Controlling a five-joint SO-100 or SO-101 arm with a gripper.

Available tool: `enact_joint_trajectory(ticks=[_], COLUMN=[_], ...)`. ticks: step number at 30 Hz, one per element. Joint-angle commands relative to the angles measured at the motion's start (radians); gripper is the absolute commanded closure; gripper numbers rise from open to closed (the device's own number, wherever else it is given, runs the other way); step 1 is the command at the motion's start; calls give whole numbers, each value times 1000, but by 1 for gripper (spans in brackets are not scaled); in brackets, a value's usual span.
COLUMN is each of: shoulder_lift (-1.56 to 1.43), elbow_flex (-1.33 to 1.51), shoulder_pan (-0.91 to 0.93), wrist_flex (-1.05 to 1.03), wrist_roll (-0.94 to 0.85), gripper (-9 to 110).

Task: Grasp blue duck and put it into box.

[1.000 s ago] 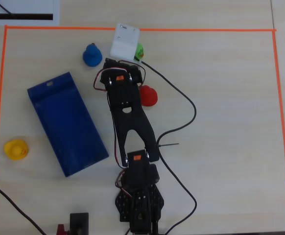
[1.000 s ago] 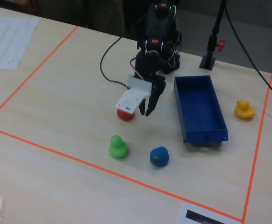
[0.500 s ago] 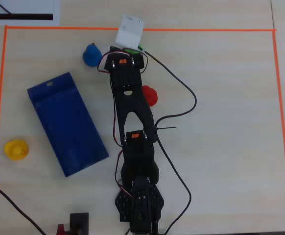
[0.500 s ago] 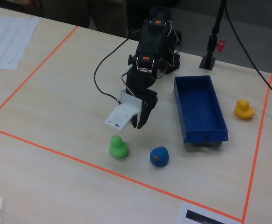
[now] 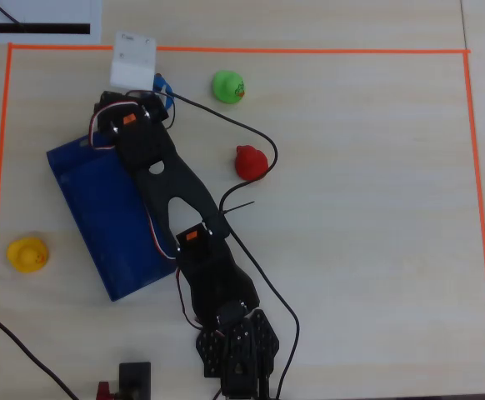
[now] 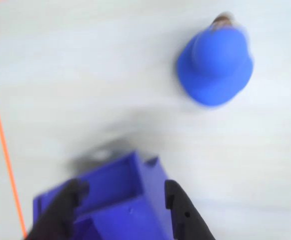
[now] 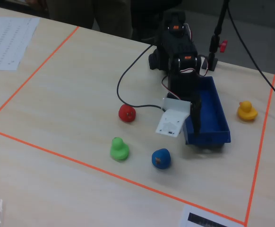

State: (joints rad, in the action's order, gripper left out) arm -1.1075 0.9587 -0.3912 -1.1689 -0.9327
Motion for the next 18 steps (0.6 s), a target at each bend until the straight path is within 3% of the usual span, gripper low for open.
enact_joint_trajectory(ticks=[1, 10, 18], shoulder_lift=[-9, 46, 114], elbow_flex=[-75, -107, -61], shoulder_pan=[60, 195, 222], wrist_flex=[67, 183, 290], wrist_roll=[-49, -183, -181], gripper=[73, 70, 70])
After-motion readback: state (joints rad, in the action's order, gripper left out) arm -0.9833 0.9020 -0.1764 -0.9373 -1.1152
